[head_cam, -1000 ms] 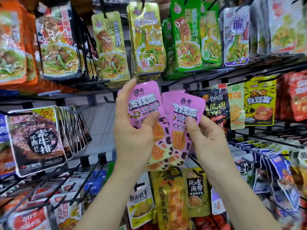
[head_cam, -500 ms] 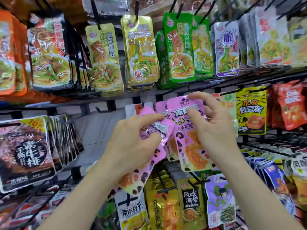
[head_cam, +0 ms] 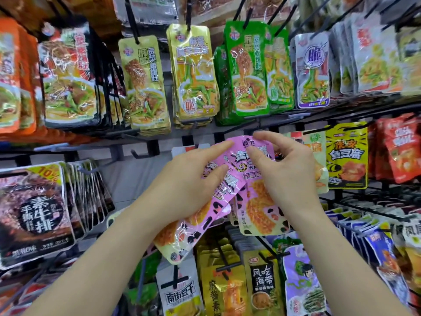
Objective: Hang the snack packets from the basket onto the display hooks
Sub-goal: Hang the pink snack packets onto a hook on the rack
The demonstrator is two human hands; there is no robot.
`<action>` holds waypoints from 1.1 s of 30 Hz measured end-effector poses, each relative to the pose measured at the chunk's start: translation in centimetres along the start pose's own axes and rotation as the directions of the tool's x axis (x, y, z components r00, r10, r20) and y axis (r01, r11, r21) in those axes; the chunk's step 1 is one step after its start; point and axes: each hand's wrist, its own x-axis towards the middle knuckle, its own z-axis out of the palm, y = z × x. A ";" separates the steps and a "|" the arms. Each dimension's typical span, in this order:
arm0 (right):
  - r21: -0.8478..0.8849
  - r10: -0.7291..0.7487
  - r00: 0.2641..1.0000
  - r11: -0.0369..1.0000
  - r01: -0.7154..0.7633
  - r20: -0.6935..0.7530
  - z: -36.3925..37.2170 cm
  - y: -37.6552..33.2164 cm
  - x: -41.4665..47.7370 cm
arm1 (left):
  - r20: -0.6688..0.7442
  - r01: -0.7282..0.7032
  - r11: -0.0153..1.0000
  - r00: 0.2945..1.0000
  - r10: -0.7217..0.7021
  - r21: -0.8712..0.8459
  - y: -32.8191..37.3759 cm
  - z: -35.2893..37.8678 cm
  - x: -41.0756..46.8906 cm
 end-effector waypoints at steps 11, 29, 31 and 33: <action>-0.078 0.095 0.995 0.993 -0.093 0.020 0.2 0.9 0.6 | 0.146 0.003 1.000 0.989 -0.005 0.015 0.2 -0.2 0.9; -0.654 -0.118 0.968 0.718 0.238 0.223 0.7 1.9 0.5 | 0.152 0.037 0.999 0.988 -0.041 0.026 -1.5 2.1 2.3; -0.665 -0.111 0.970 0.711 0.230 0.217 1.0 2.4 0.4 | 0.143 0.060 0.997 0.988 -0.065 0.038 -1.6 2.3 2.5; -0.626 -0.155 0.963 0.735 0.260 0.218 1.3 2.8 0.2 | 0.136 0.093 0.995 0.986 -0.099 0.045 -1.7 2.6 2.6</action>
